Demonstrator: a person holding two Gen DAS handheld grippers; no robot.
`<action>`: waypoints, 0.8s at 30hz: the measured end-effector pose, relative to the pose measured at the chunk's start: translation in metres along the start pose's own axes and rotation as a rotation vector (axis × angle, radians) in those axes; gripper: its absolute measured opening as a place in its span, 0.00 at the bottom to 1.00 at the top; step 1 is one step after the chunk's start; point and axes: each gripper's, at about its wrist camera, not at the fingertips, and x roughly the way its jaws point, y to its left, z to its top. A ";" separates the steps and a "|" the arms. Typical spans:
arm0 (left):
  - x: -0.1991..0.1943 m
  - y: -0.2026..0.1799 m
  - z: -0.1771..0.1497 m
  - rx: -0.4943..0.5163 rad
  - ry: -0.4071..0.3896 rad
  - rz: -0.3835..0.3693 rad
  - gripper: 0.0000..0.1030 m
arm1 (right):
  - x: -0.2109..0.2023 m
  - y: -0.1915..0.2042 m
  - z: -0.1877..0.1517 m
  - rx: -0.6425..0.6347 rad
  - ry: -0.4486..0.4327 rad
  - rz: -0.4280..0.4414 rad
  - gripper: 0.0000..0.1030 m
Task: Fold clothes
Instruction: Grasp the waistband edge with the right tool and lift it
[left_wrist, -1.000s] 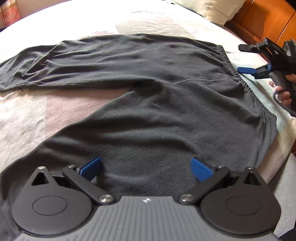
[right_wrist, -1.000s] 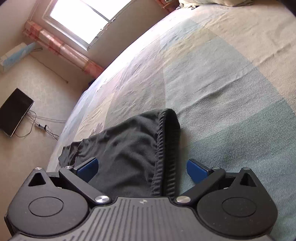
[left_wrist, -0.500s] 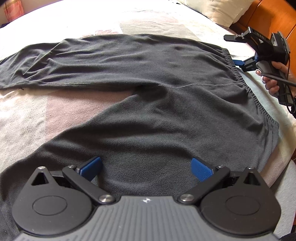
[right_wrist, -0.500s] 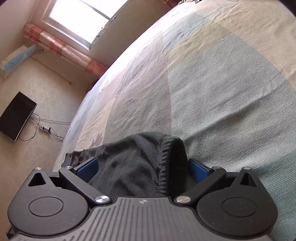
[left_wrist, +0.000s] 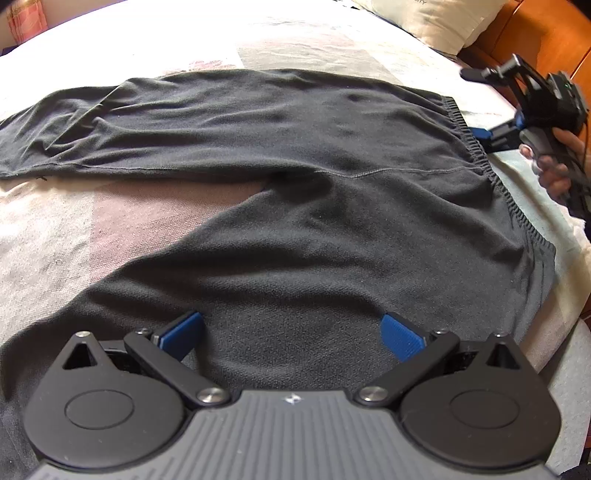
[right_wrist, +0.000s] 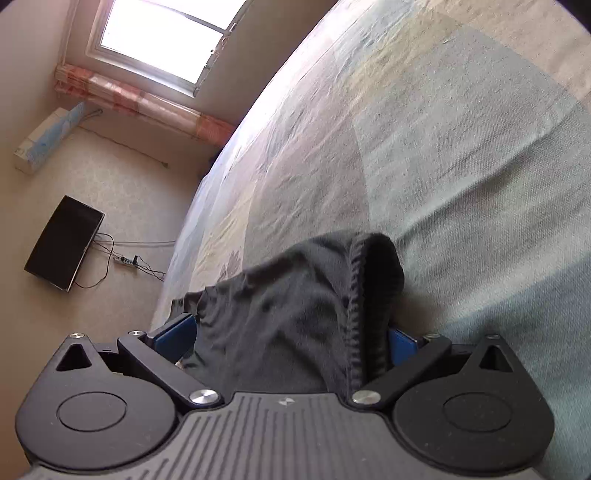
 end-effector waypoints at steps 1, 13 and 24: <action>0.000 0.000 0.000 -0.002 0.000 -0.002 0.99 | 0.003 -0.001 0.003 0.005 0.001 0.011 1.00; 0.001 0.001 0.000 0.004 -0.002 -0.008 0.99 | 0.026 0.004 0.020 -0.033 0.077 0.055 1.00; 0.001 0.004 -0.001 0.007 -0.018 -0.011 0.99 | 0.018 -0.009 0.013 -0.131 0.050 0.019 0.77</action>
